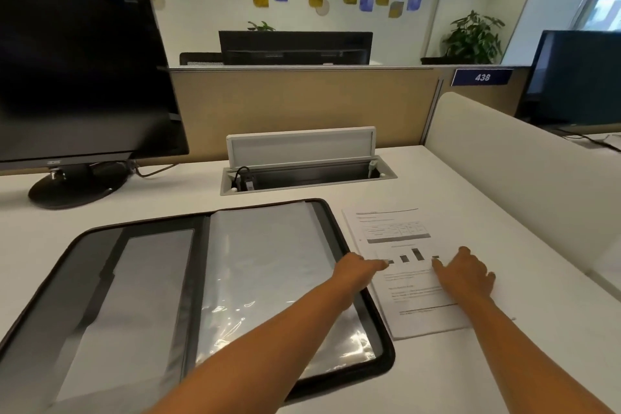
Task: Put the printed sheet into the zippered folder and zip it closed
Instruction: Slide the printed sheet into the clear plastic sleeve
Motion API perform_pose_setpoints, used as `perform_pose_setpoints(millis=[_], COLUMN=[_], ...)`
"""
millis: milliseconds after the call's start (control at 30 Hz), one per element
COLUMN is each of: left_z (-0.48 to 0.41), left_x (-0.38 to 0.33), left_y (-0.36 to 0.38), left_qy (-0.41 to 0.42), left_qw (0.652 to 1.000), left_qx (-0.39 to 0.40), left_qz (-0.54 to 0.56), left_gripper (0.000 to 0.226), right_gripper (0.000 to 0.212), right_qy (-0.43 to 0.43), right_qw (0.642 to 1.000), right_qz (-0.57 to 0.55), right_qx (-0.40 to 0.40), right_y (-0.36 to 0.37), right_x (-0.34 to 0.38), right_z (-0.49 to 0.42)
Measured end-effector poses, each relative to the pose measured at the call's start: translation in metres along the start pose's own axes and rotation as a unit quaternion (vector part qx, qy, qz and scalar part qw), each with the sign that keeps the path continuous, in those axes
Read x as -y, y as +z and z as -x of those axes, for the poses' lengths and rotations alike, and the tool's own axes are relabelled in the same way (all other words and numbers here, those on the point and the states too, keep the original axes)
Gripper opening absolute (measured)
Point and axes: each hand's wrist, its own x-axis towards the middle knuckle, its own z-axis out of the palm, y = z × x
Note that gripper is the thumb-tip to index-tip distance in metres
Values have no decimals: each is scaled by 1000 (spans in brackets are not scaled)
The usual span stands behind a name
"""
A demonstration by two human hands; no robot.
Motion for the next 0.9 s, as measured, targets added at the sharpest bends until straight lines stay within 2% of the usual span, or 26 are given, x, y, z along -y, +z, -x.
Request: perform_pose_setpoints(millis=[233,367,467,600,900], left_z=[-8,-10,-10,-8,5], left_x=[-4,2,4,7,4], left_y=[14,15,13,9,-20], left_qy=[-6,-1,0,-7,-31], left_qw=[999,999,998,997,982], left_qx=[6,1,-2,-8,-27], left_qz=[46,50,65,77,182], left_gripper=[48,44,41,42,56], right_gripper=[58,44,33,21,17], right_qy=[57,79,73,31,-119], right_qw=[998,995,993,990,959], right_qz=[-24,-63,-95,-120,-185], right_qx=[-3,16,-7,-70,-181], right_y=[-6,-7,-9,-24,-85], right_x=[6,9,10,20,74], right_z=[-13,-16,-16,-14,15])
